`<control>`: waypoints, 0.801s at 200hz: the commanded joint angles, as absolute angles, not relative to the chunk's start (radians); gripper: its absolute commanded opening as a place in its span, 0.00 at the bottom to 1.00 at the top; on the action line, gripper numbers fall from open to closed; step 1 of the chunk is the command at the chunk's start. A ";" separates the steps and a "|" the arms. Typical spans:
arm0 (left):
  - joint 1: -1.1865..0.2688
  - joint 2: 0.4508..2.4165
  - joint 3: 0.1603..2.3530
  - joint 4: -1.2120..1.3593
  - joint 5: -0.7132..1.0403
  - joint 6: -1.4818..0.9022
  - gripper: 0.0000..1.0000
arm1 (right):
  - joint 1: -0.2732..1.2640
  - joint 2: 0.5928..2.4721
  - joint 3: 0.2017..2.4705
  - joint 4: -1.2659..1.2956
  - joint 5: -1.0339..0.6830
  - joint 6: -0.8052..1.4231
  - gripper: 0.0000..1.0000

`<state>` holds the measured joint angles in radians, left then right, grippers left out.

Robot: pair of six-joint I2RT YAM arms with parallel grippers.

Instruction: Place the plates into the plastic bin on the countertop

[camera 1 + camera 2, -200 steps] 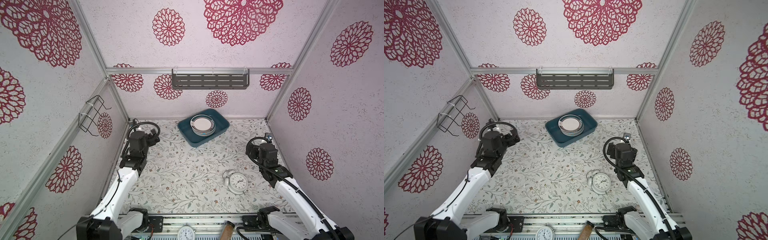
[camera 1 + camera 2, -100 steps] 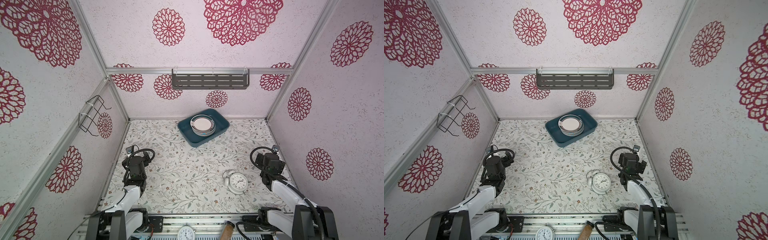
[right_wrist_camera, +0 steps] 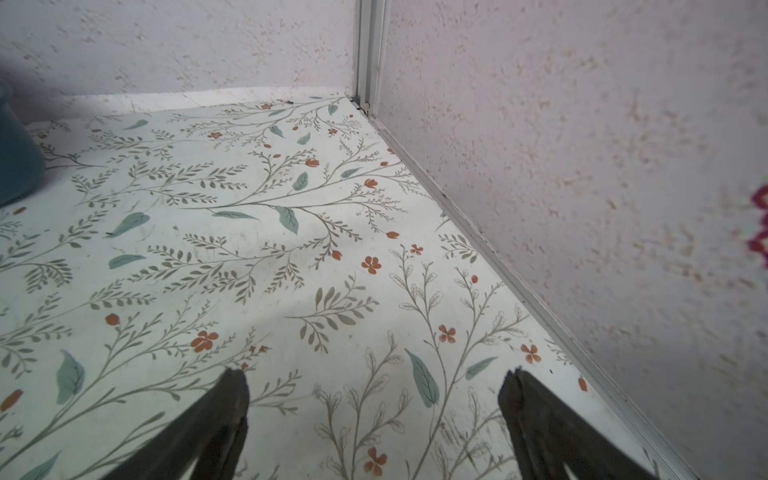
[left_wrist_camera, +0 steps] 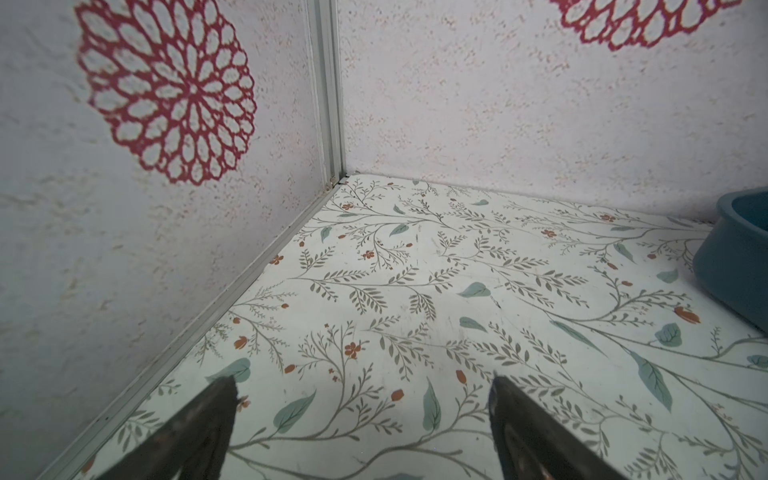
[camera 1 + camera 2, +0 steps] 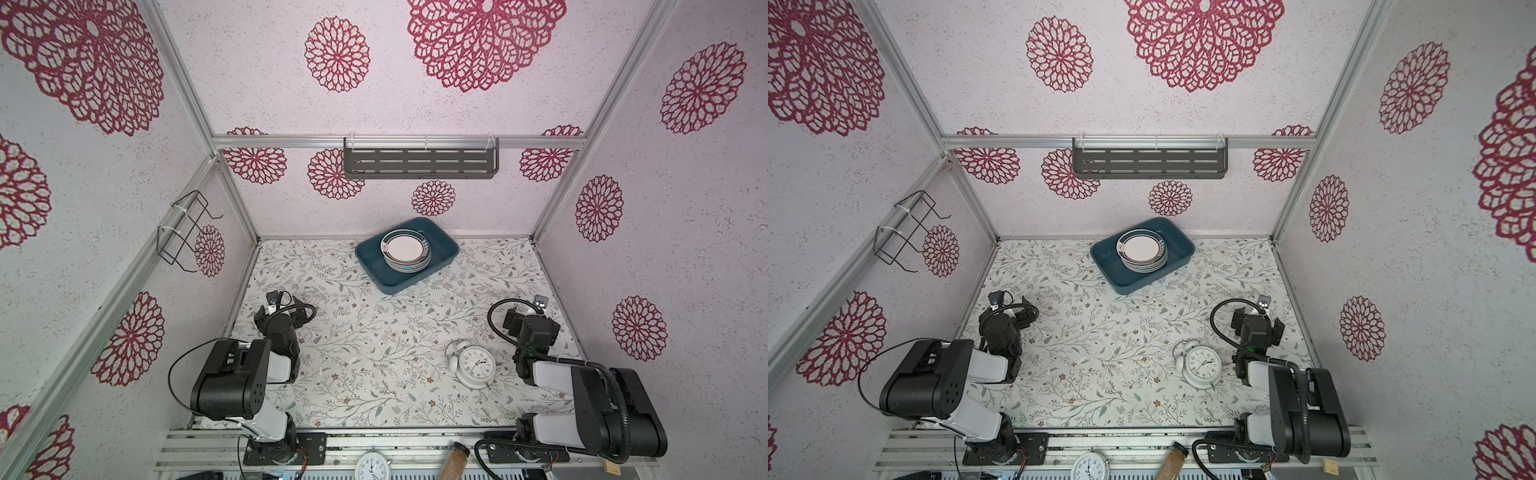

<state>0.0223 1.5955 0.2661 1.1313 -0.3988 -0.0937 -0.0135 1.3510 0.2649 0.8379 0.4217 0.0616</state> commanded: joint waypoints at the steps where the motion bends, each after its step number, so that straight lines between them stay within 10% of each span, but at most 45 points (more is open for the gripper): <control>1: 0.034 1.585 0.288 1.195 -0.369 -0.070 0.97 | -0.017 1.357 0.302 0.911 0.376 0.020 0.99; 126: 0.139 1.557 0.383 0.960 -0.221 -0.160 0.97 | 0.000 1.306 0.237 0.975 0.269 0.004 0.99; 160: 0.139 1.557 0.387 0.956 -0.222 -0.160 0.97 | 0.026 1.547 0.180 1.352 0.212 0.015 0.99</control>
